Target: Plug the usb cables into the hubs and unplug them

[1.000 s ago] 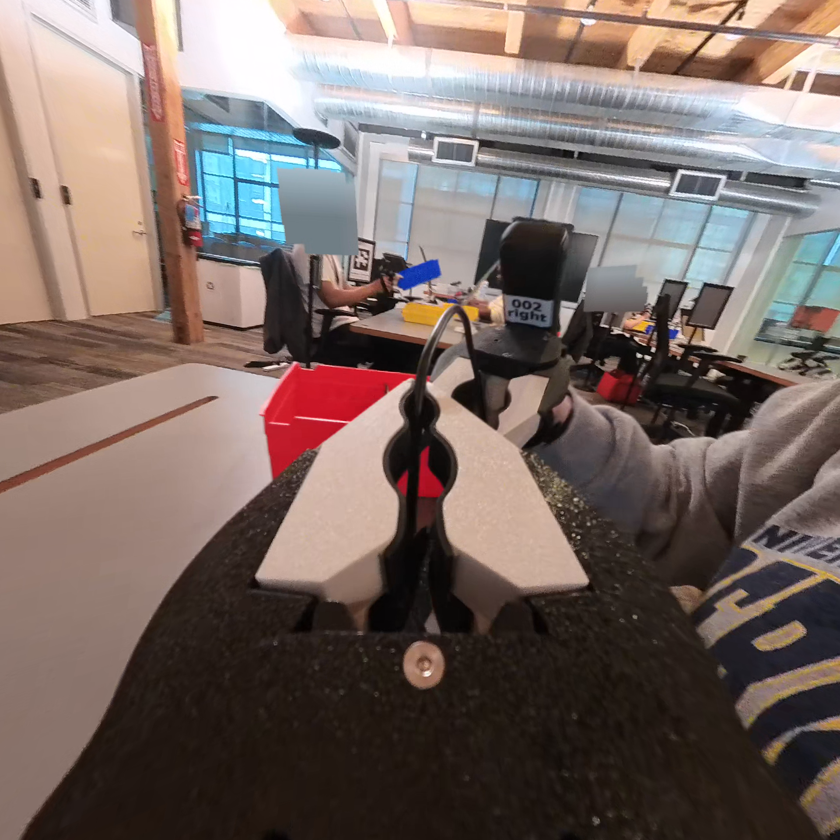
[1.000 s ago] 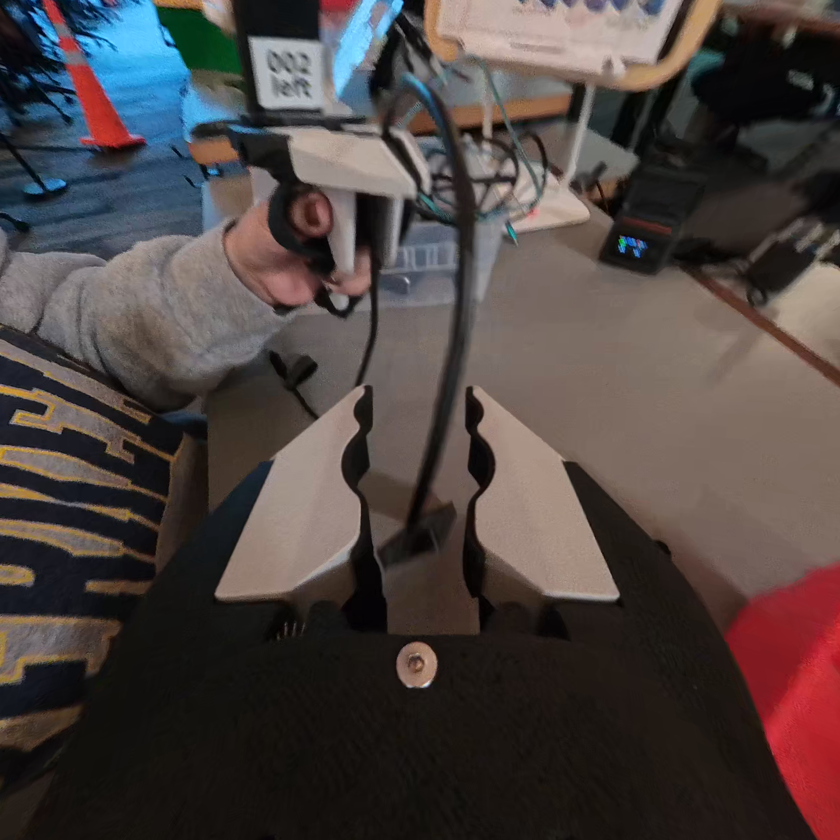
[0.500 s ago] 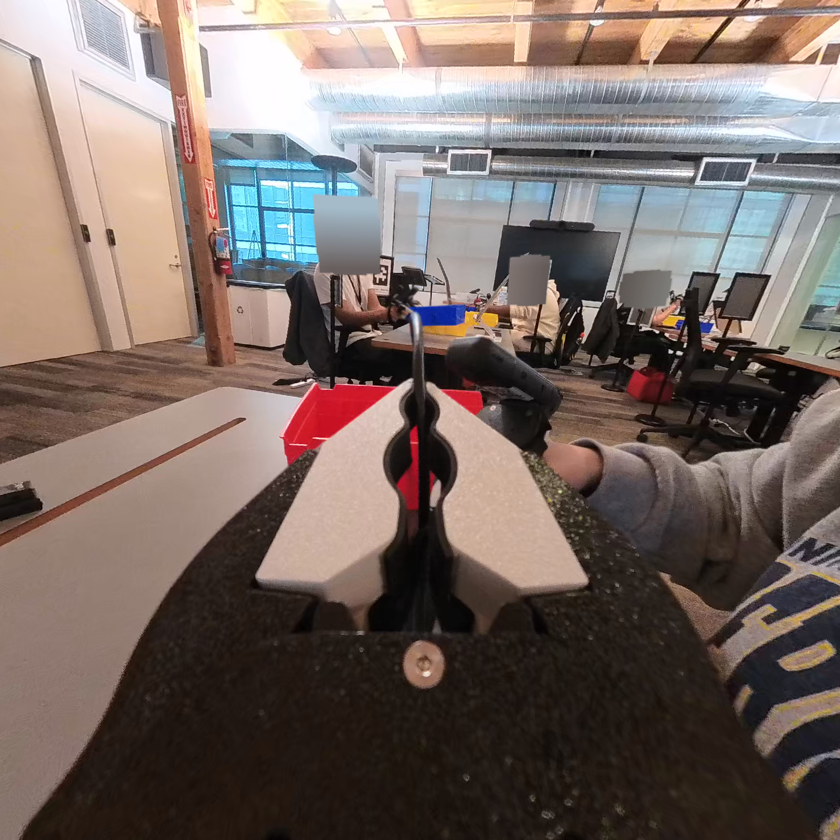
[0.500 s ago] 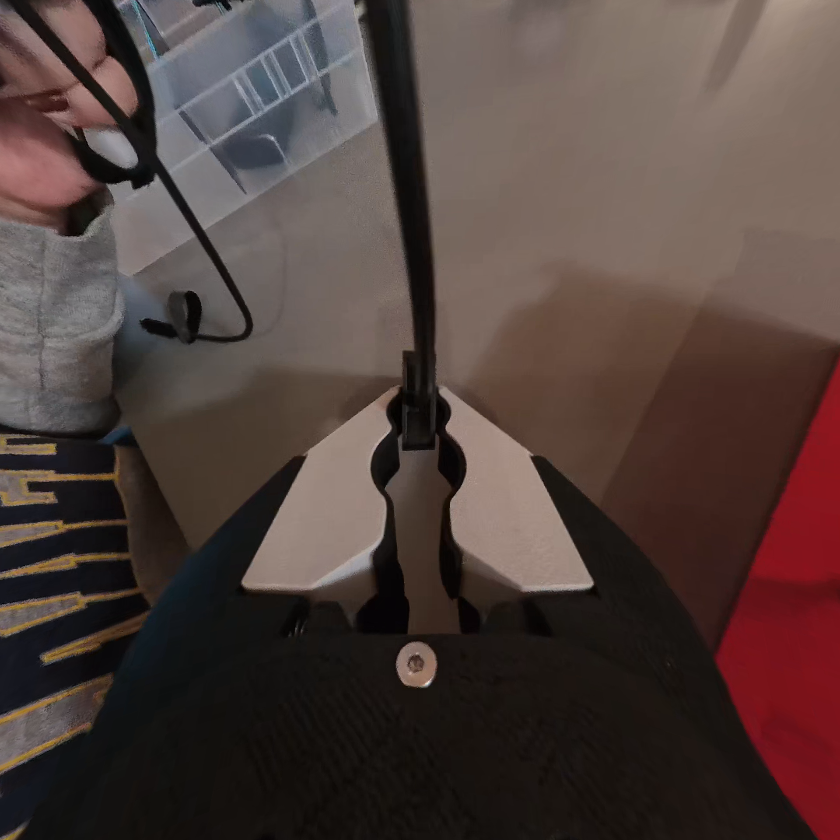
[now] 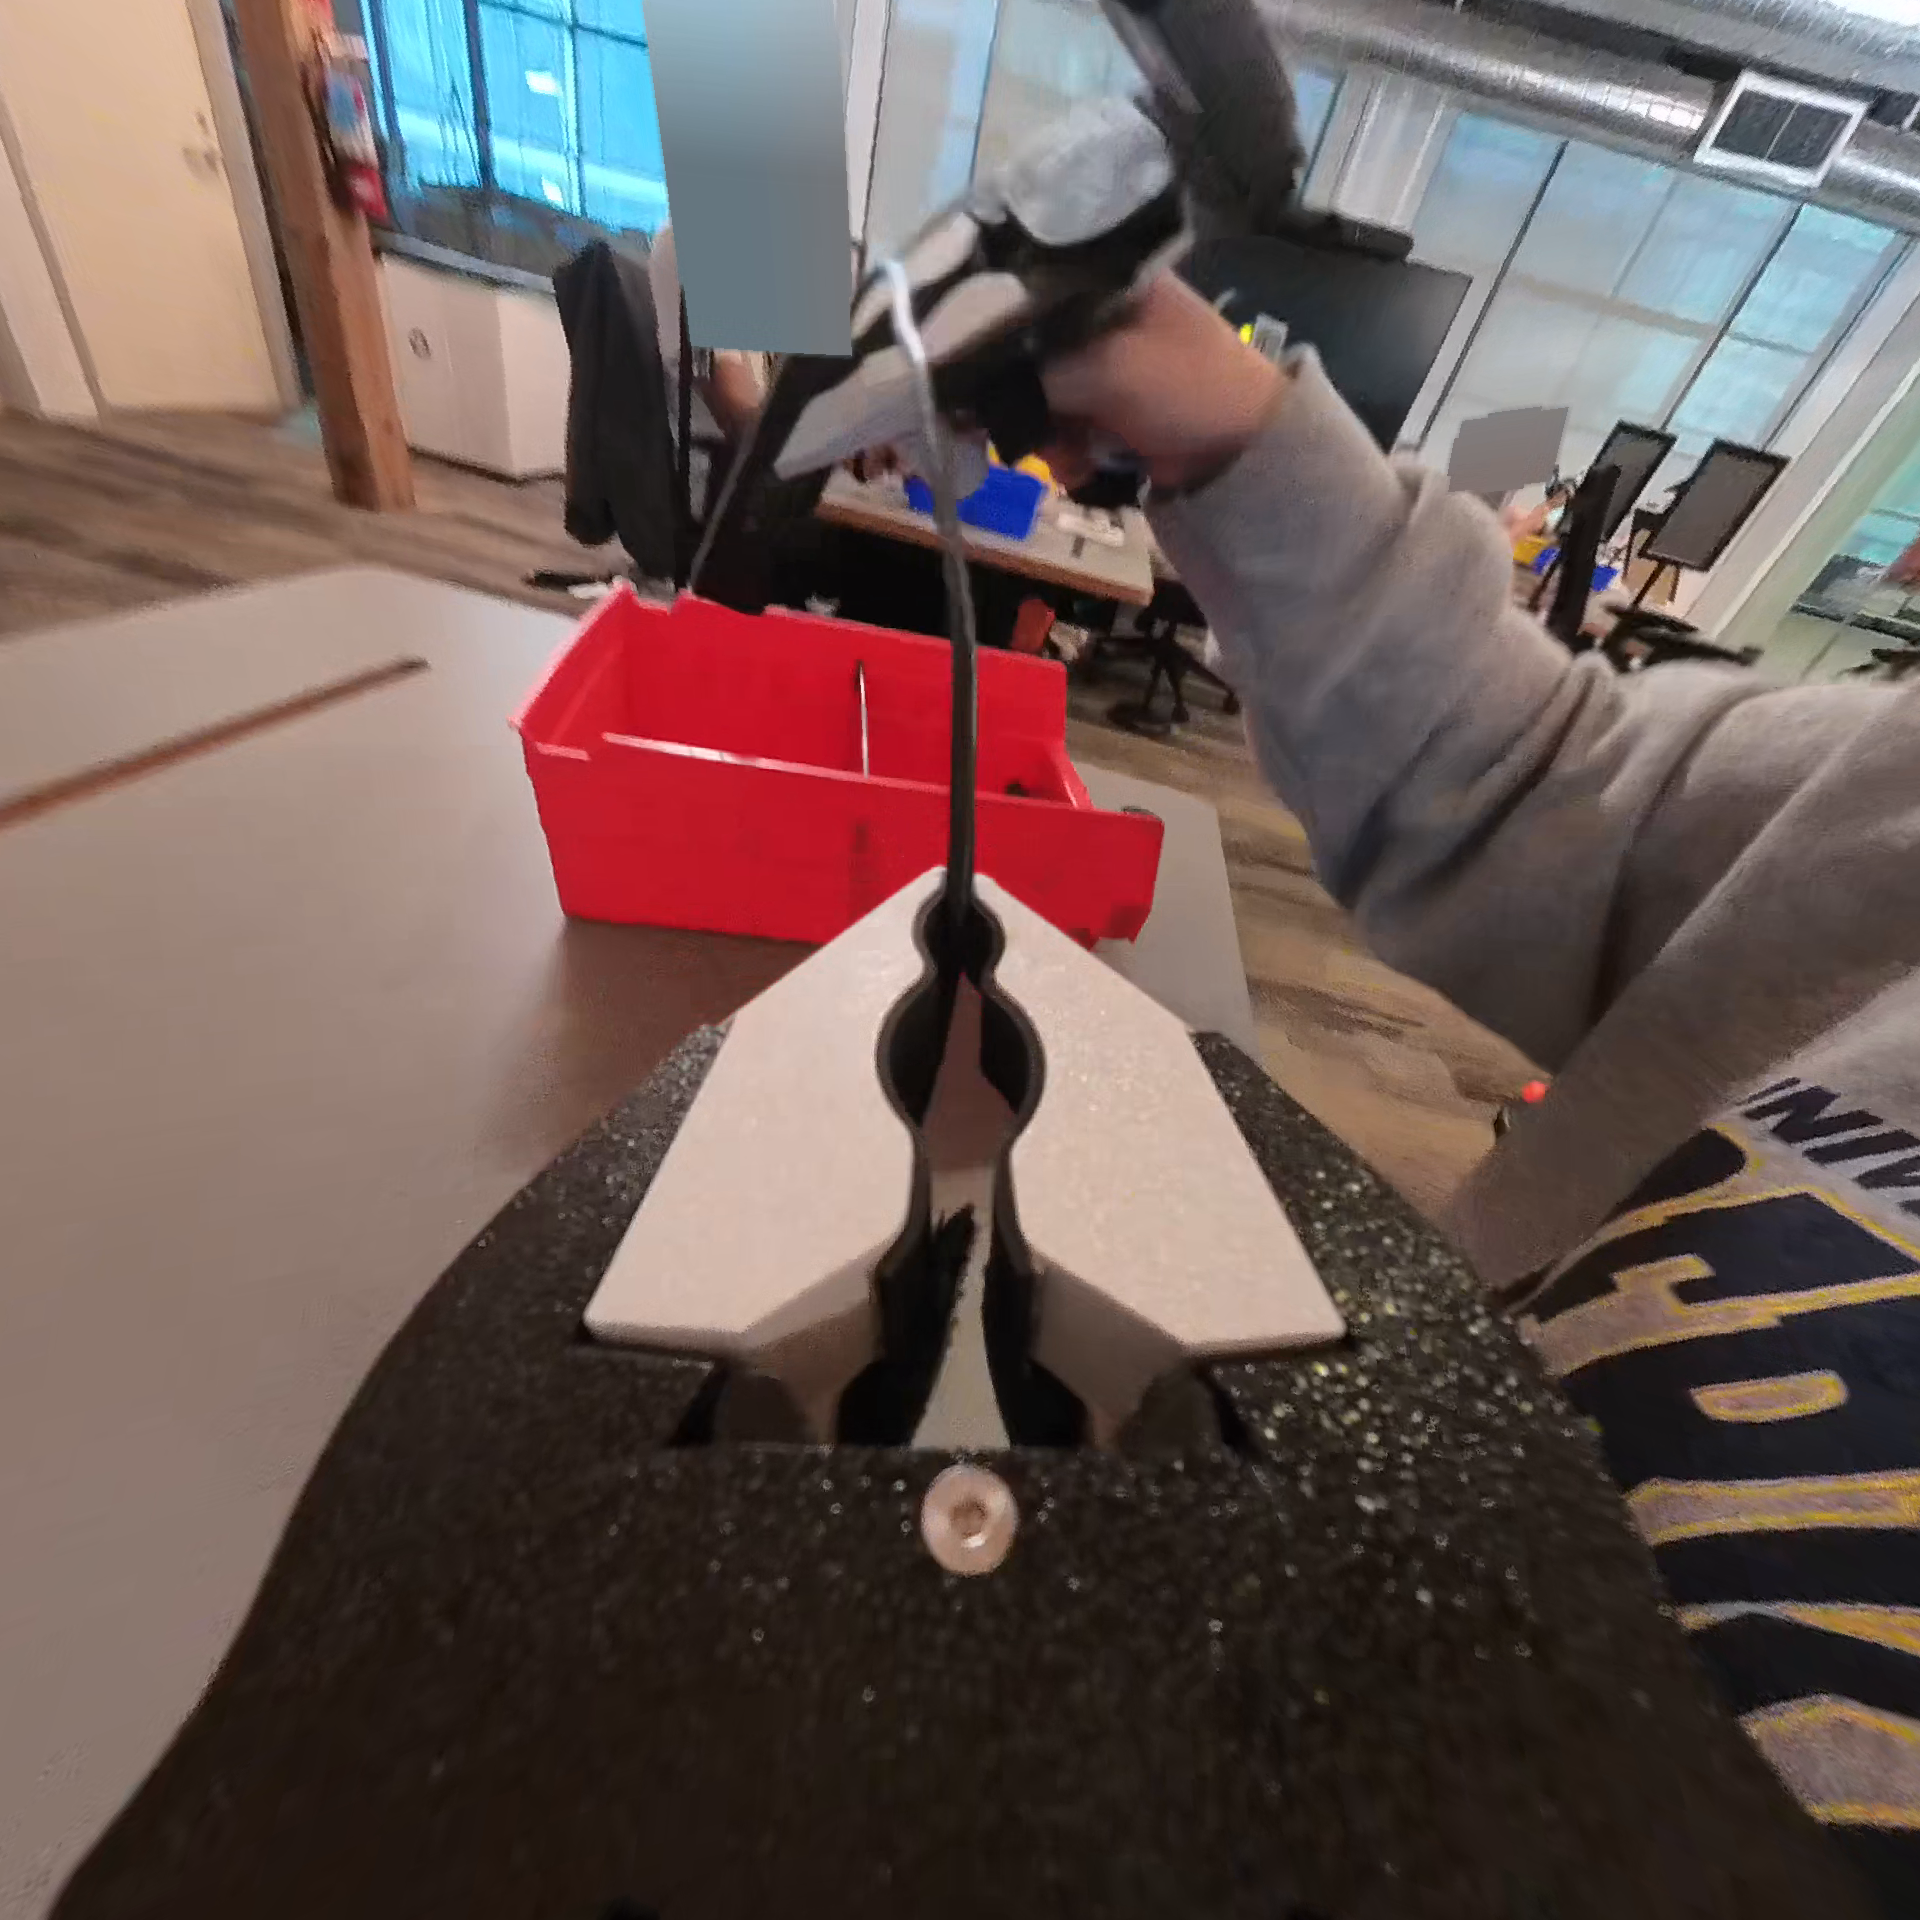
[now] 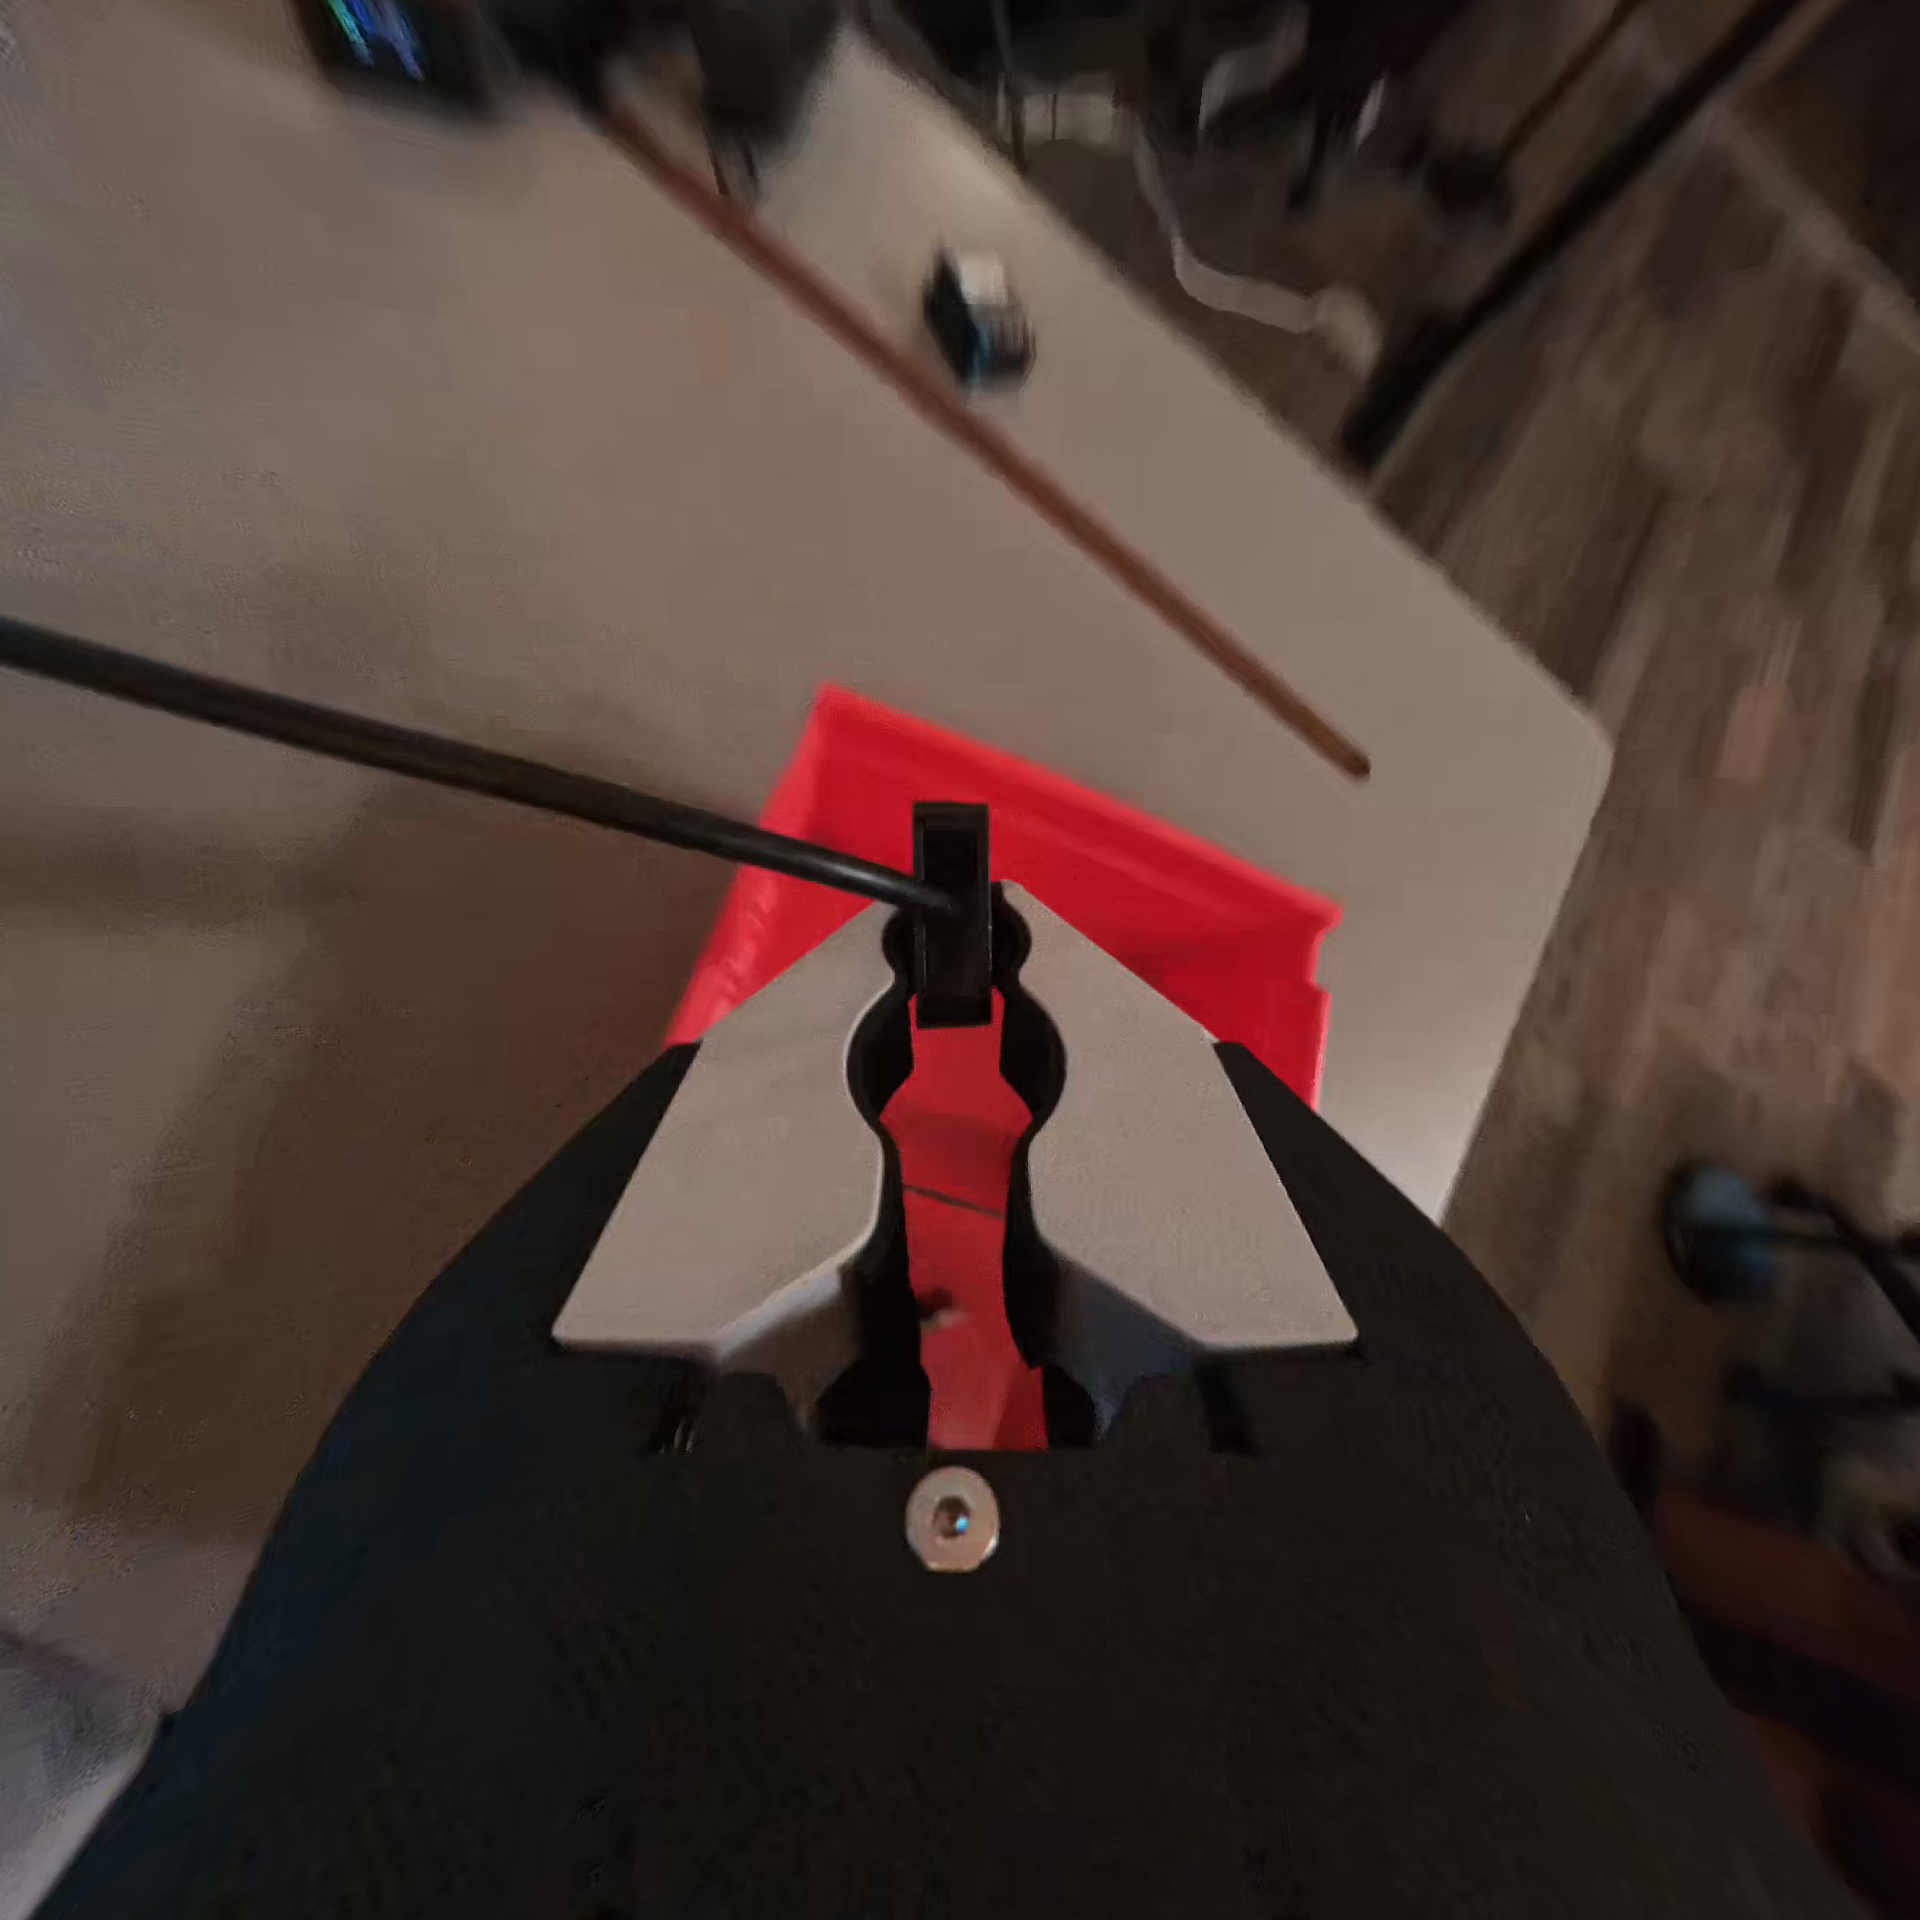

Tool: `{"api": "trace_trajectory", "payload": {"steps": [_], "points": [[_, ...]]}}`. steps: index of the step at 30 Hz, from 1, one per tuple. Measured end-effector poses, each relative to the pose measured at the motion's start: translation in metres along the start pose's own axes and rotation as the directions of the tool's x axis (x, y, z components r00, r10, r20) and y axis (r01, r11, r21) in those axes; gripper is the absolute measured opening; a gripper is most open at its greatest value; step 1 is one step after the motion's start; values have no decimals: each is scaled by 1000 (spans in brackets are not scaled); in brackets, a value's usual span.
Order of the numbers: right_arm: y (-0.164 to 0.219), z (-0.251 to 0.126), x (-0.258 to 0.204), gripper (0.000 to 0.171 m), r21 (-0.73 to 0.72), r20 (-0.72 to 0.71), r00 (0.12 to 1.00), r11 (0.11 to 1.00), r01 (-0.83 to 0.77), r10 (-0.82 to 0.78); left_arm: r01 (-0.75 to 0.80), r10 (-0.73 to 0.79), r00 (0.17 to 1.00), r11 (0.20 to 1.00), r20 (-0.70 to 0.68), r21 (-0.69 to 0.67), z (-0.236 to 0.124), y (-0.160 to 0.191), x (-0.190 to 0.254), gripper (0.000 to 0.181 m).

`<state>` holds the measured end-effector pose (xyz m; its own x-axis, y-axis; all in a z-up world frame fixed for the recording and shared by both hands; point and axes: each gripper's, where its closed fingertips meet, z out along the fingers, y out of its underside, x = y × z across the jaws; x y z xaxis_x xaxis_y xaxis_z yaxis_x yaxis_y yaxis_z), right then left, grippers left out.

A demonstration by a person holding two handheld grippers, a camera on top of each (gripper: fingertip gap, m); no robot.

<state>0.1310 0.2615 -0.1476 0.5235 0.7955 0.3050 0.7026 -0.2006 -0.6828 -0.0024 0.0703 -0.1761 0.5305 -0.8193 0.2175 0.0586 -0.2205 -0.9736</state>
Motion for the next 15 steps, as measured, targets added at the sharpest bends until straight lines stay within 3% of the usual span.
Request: {"api": "trace_trajectory", "payload": {"steps": [3,7,10,13,15], "points": [[49,40,10,8,-271,-2,999,961,51,-53,27,-26,1000,998,5,-64,19,17,-8,0],[88,71,4,11,-401,55,998,915,48,-28,120,-119,993,986,14,-113,39,30,-24,0],[83,62,-1,62,-348,62,997,937,-17,42,176,-175,984,980,17,-92,47,31,-34,0],[51,24,-14,60,-170,12,1000,985,-25,27,245,-245,969,969,-18,12,47,15,-41,0],[23,-4,-77,44,12,221,975,999,-33,30,296,-293,955,953,-49,66,46,6,-47,0]]}}
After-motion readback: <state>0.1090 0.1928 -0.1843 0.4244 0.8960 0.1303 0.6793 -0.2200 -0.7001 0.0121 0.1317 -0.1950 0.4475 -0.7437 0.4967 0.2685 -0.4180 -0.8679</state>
